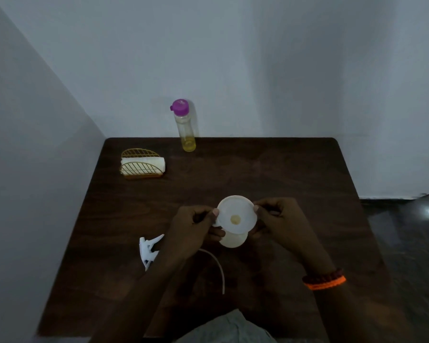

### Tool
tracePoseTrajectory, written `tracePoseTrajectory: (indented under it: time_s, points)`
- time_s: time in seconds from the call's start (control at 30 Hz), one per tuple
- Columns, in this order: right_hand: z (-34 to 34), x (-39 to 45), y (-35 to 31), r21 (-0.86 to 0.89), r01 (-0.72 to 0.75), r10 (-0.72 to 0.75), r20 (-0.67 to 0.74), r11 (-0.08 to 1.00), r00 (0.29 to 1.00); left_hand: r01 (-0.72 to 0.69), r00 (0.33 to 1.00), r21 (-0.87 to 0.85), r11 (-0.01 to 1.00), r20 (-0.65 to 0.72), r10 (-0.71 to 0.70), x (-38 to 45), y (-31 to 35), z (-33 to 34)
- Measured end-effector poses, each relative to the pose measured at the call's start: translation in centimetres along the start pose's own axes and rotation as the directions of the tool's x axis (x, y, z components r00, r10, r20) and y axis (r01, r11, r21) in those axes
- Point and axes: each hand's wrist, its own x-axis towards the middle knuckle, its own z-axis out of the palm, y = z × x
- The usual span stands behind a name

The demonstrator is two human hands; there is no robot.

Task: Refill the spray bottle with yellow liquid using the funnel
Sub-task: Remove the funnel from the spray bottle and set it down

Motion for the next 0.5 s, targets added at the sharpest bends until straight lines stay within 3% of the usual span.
tracePoseTrajectory:
  time_s: [0.17,0.3,0.5]
  points:
    - [-1.3,-1.3,-0.9,0.044,0.03,-0.031,0.02,0.999,0.999,-0.043,0.988,-0.026,0.999,0.149,0.046,-0.6,0.8,-1.2]
    - [-2.6,-2.1,-2.1,0.151,0.064,-0.07,0.035,0.986,0.997,-0.193,0.948,0.034,0.981,0.265,0.178,-0.5,1.7,-2.4]
    - [-2.8,-1.2,-3.9,0.273,0.034,-0.04,0.017,0.961,0.999,-0.488,0.87,0.304,0.818,0.241,0.429,1.1,3.7,-3.1]
